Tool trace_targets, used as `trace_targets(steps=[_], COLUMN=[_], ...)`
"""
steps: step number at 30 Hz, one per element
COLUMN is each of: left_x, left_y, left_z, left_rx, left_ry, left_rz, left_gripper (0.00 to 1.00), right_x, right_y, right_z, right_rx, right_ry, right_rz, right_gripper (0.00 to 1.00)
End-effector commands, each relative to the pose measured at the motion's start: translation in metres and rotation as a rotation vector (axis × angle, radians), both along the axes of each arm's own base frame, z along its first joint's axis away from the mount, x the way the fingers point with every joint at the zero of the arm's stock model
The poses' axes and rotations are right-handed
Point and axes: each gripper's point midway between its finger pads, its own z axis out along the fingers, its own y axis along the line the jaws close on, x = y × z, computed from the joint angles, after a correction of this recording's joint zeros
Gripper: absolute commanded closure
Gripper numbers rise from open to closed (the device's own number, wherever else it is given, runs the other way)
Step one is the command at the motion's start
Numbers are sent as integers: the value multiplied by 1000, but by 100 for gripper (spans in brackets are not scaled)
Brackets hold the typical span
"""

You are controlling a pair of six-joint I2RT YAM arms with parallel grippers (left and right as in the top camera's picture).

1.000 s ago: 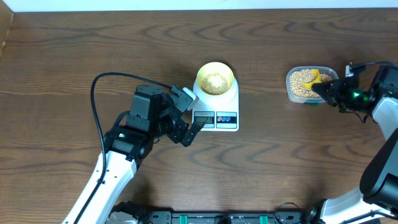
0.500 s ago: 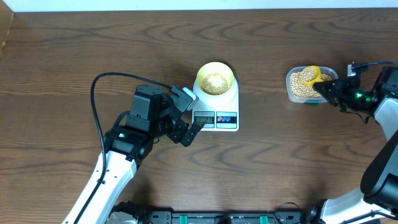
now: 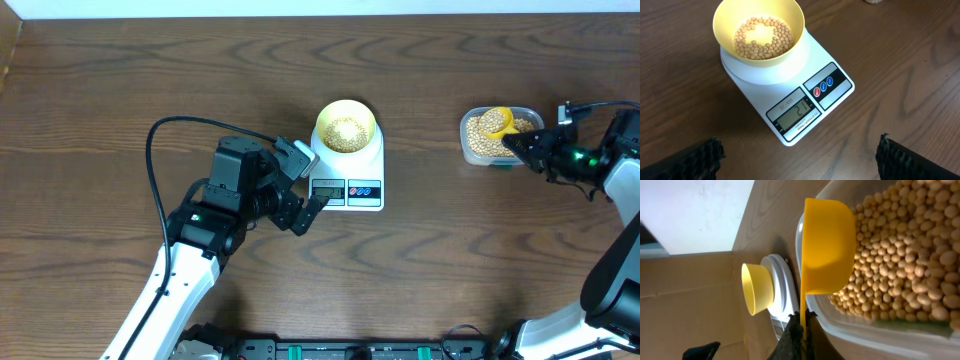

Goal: Scoop item into bowl and weigh 50g on scale
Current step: 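Drag the scoop through the soybeans and lift it out filled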

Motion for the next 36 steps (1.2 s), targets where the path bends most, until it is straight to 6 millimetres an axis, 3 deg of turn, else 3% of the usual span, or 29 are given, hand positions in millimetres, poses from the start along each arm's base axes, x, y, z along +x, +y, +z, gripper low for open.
trace_targets(steps=[1,12,30,36], left_x=[-3,-3,-3,-3], left_y=[1,1,1,1], left_z=[-8,-8,-8,-8], left_rx=[10,10,10,10], left_ry=[13,13,13,13], left_rz=[-17,-18,-18,-17], left_gripper=[0,0,0,0], right_x=[-5,-12,-15,-15], right_y=[-2,-9,2,3], right_z=[1,16,50,53], right_rx=[26,107,261,274], right_ry=[-23,-94,-232,-243], right_rz=[20,28,98,104], right_gripper=[99,99,99,99])
